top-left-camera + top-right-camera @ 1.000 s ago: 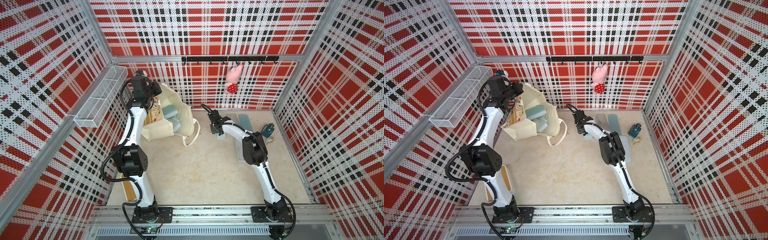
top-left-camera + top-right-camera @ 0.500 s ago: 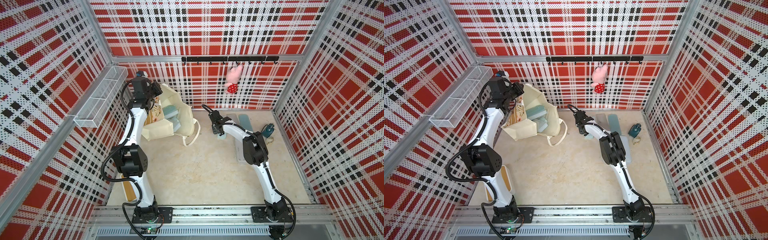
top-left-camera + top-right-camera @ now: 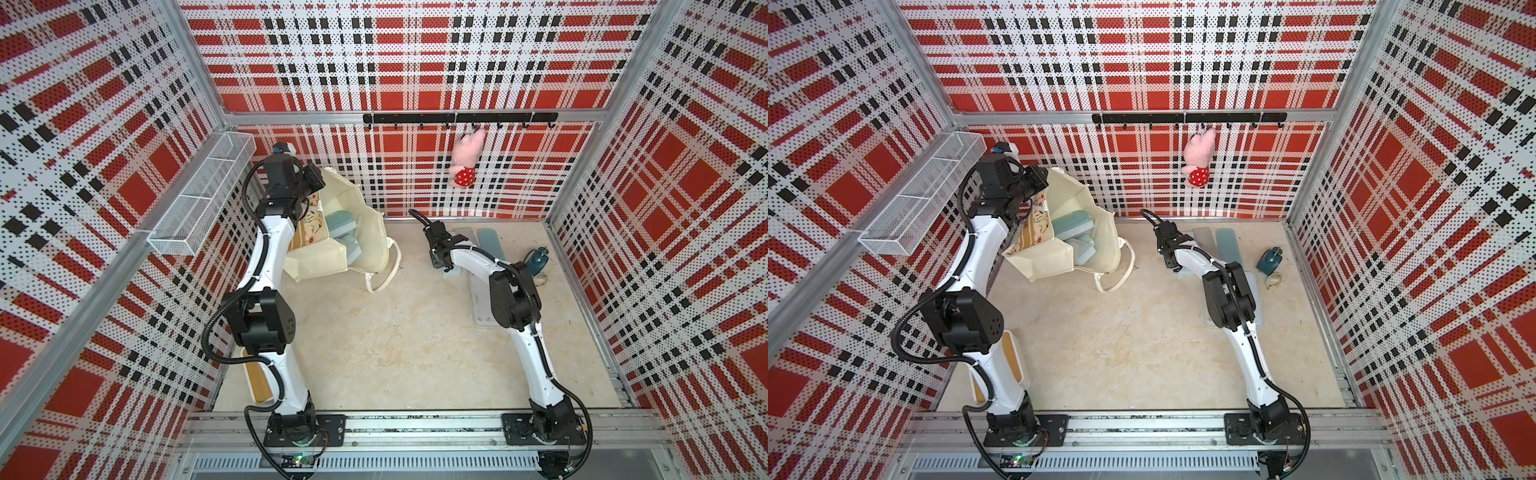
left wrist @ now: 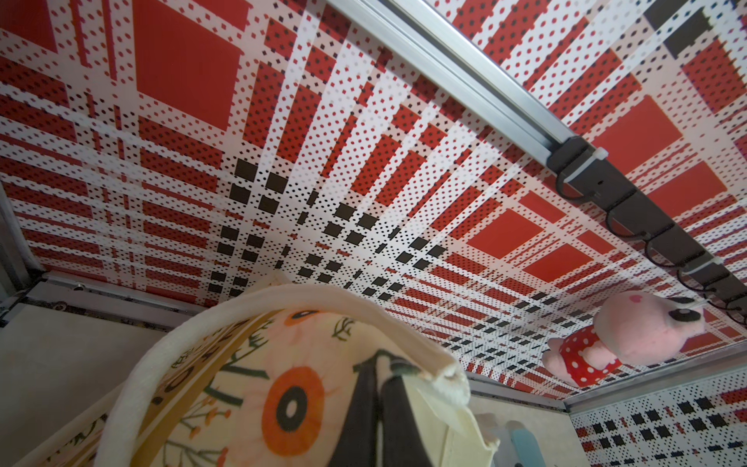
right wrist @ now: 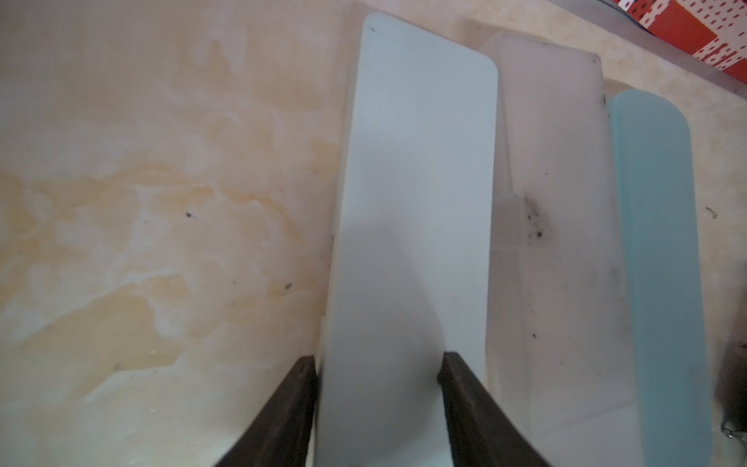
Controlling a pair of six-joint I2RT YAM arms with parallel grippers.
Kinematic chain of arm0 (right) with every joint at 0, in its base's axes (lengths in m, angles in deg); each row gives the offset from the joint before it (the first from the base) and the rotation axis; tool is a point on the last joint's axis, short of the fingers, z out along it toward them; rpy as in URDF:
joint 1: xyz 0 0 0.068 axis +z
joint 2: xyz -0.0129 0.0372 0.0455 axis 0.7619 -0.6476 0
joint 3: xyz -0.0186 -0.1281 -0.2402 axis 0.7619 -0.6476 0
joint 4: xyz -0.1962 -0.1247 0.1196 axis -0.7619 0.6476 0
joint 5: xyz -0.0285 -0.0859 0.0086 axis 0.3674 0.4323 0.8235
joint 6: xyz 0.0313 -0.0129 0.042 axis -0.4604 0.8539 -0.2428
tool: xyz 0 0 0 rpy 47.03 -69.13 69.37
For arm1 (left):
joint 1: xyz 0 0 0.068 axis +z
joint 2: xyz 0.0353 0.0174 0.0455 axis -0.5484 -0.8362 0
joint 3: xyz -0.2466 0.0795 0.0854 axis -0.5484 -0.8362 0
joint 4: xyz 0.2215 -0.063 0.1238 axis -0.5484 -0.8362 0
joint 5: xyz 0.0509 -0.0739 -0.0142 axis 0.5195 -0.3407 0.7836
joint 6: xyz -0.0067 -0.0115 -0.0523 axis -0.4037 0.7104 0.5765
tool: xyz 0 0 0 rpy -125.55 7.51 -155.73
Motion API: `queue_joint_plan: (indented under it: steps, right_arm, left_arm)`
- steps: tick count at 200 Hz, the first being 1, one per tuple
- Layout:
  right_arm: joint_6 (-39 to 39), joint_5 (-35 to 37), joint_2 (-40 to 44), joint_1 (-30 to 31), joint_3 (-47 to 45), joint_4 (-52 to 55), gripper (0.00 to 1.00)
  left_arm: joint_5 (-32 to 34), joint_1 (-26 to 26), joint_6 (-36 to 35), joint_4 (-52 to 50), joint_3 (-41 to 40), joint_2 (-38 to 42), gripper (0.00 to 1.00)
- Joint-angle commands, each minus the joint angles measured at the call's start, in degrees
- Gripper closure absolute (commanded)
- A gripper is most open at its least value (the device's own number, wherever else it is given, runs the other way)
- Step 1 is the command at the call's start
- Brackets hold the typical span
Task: Take out the pencil case from the canvas bag
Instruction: Place the pencil case at the center of the board.
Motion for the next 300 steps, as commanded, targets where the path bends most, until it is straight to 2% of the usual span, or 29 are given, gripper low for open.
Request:
queue_joint_plan:
  steps: [1, 182, 219, 233, 267, 300]
  right_arm:
    - [-0.98, 1.02, 0.59, -1.95, -1.74, 3.78, 0.48]
    - [-11.92, -1.53, 1.12, -4.05, 0.16, 6.17, 0.51]
    - [-11.53, -2.89, 1.71, -4.17, 0.73, 5.49, 0.5]
    - [-10.76, -3.93, 2.57, -4.15, 1.28, 4.68, 0.47]
    - [-8.59, -5.72, 10.48, -4.13, -1.18, -0.67, 0.32]
    - [-5.33, -10.86, 25.23, -4.1, -17.1, -15.16, 0.23]
  left_arm:
    - [-1.54, -0.32, 0.38, 7.39, 0.13, 4.43, 1.0]
    - [-2.76, -3.65, -1.67, 5.89, 0.31, 4.16, 1.0]
    - [-3.23, -4.52, -2.18, 5.38, 0.33, 4.19, 1.0]
    - [-3.68, -4.81, -2.39, 5.32, 0.29, 4.18, 1.0]
    - [-4.78, -5.33, -3.44, 4.68, 0.11, 4.67, 1.0]
    - [-6.85, -6.28, -4.83, 4.67, -1.04, 5.64, 1.0]
